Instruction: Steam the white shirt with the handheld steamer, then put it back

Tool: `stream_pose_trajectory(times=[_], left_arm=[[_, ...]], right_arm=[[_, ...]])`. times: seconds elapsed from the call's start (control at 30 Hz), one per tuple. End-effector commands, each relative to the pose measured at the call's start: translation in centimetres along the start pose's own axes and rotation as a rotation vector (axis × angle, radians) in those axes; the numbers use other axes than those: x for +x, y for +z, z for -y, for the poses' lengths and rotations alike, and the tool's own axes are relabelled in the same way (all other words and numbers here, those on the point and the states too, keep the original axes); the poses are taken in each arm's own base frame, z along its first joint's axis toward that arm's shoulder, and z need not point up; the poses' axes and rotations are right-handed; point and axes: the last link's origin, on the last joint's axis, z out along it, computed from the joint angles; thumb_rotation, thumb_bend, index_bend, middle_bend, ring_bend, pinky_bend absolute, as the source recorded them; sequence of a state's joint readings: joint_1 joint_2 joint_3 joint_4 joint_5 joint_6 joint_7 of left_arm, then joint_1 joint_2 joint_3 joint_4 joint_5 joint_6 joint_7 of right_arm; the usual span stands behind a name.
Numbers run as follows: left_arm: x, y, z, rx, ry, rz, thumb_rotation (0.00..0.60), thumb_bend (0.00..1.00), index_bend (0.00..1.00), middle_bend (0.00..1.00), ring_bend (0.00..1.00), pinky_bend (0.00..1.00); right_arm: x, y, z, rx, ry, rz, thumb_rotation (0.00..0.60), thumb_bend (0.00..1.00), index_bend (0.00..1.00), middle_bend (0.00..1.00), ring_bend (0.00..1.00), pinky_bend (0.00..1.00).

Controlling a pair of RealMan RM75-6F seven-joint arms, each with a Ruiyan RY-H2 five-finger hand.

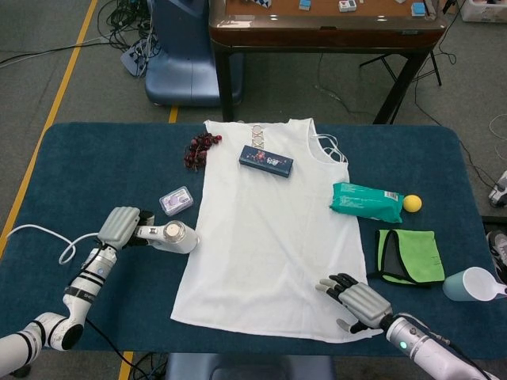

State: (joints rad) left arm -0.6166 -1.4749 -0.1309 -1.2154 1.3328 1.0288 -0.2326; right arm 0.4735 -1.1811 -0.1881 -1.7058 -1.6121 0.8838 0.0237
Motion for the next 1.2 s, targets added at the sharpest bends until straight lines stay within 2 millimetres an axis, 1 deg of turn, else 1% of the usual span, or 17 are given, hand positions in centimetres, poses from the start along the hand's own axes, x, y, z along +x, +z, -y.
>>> stream_pose_trajectory(times=[0.03,0.27,0.4,0.5,0.6,0.67,0.7,0.77,0.87,0.93,1.0,1.2], left_arm=[[-0.4,-0.2,1.0,0.019,0.033,-0.002,0.6,0.24,0.87,0.8,0.66,0.72],[-1.0,-0.1,2.0,0.042,0.069,0.007,0.6,0.24,0.84,0.78,0.64,0.72],[-1.5,-0.4,2.3,0.049,0.085,0.024,0.6,0.24,0.78,0.73,0.61,0.72],[-1.6,-0.6,2.3,0.05,0.095,0.027,0.6,0.24,0.69,0.67,0.58,0.72],[-1.6,-0.8,2.2,0.053,0.104,0.031,0.6,0.24,0.54,0.56,0.5,0.7],[-1.4,-0.9,2.1,0.057,0.112,0.033,0.6,0.24,0.41,0.45,0.4,0.65],[-1.4,-1.0,2.1,0.06,0.113,0.033,0.6,0.24,0.37,0.42,0.36,0.63],[-1.2,-1.1,1.9,0.063,0.115,0.038,0.6,0.22,0.26,0.33,0.27,0.56],[-1.0,-1.4,1.7,0.068,0.119,0.046,0.6,0.2,0.14,0.25,0.17,0.45],[-0.8,-1.7,1.6,0.072,0.114,0.047,0.6,0.19,0.09,0.19,0.12,0.4],[-0.4,-2.1,1.5,0.075,0.111,0.046,0.6,0.19,0.06,0.16,0.1,0.38],[0.9,-3.8,1.7,0.103,0.104,0.067,0.6,0.17,0.05,0.13,0.08,0.33]], right_arm=[[0.1,0.0,0.1,0.001,-0.001,-0.006,0.6,0.41,0.0,0.09,0.0,0.0],[1.3,-0.4,0.1,0.002,-0.002,-0.057,0.6,0.41,0.0,0.09,0.0,0.0],[2.3,-0.7,0.1,-0.001,-0.003,-0.103,0.6,0.41,0.0,0.09,0.0,0.0],[2.8,-0.9,0.0,-0.004,-0.008,-0.12,0.6,0.41,0.0,0.09,0.0,0.0],[3.1,-1.0,-0.1,-0.005,-0.008,-0.133,0.6,0.41,0.0,0.09,0.0,0.0],[3.3,-1.1,-0.2,-0.006,-0.007,-0.139,0.6,0.41,0.0,0.09,0.0,0.0],[3.4,-1.1,-0.2,-0.007,-0.006,-0.142,0.6,0.41,0.0,0.09,0.0,0.0],[3.5,-1.1,-0.3,-0.009,-0.005,-0.149,0.6,0.41,0.0,0.09,0.0,0.0],[3.8,-1.2,-0.5,-0.011,-0.006,-0.159,0.6,0.41,0.0,0.09,0.0,0.0],[4.1,-1.3,-0.6,-0.014,-0.005,-0.169,0.6,0.41,0.0,0.09,0.0,0.0],[4.4,-1.5,-0.8,-0.019,-0.004,-0.182,0.6,0.41,0.0,0.09,0.0,0.0],[5.3,-2.0,-1.5,-0.041,0.0,-0.224,0.6,0.41,0.0,0.09,0.0,0.0]])
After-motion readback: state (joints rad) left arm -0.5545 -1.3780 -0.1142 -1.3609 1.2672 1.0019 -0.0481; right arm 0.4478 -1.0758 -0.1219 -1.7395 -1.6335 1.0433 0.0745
